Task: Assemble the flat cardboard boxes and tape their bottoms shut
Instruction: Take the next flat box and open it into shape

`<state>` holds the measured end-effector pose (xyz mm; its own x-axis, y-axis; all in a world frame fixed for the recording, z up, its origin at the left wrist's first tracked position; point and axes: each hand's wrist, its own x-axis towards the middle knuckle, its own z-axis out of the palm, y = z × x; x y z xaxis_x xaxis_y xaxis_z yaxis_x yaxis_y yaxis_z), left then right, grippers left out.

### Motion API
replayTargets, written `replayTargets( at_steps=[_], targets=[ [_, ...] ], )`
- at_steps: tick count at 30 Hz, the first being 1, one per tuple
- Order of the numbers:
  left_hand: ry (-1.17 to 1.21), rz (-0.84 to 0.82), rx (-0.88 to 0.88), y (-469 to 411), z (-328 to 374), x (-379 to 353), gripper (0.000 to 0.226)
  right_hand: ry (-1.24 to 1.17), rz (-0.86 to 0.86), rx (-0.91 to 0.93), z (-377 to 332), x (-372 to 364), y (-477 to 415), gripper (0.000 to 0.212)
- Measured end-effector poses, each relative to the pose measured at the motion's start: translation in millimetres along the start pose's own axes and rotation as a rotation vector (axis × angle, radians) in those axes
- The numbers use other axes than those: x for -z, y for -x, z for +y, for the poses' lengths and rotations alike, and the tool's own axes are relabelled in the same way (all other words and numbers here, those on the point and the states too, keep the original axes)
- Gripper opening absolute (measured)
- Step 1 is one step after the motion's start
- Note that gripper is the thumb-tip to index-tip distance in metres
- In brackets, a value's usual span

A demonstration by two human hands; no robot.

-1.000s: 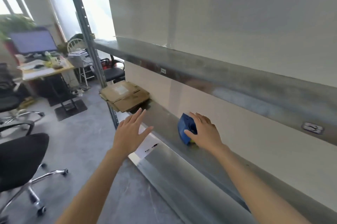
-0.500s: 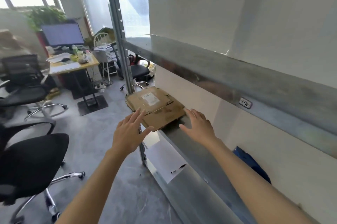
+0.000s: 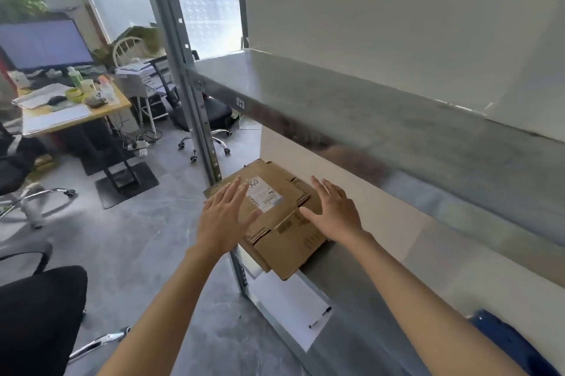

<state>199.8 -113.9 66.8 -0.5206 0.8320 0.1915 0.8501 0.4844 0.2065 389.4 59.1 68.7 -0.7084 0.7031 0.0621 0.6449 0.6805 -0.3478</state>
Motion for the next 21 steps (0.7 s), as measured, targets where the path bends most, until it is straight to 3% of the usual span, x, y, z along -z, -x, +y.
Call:
replayTargets(
  at_steps=[13, 21],
  targets=[
    [0.05, -0.188, -0.307, -141.2, -107.9, -65.2, 0.074, 0.018, 0.012, -0.537, -29.9, -75.8, -10.2, 0.084],
    [0.09, -0.323, -0.33, -181.5, -121.3, -92.9, 0.08, -0.02, -0.07, -0.79, -54.3, -109.9, 3.1, 0.088]
  ],
)
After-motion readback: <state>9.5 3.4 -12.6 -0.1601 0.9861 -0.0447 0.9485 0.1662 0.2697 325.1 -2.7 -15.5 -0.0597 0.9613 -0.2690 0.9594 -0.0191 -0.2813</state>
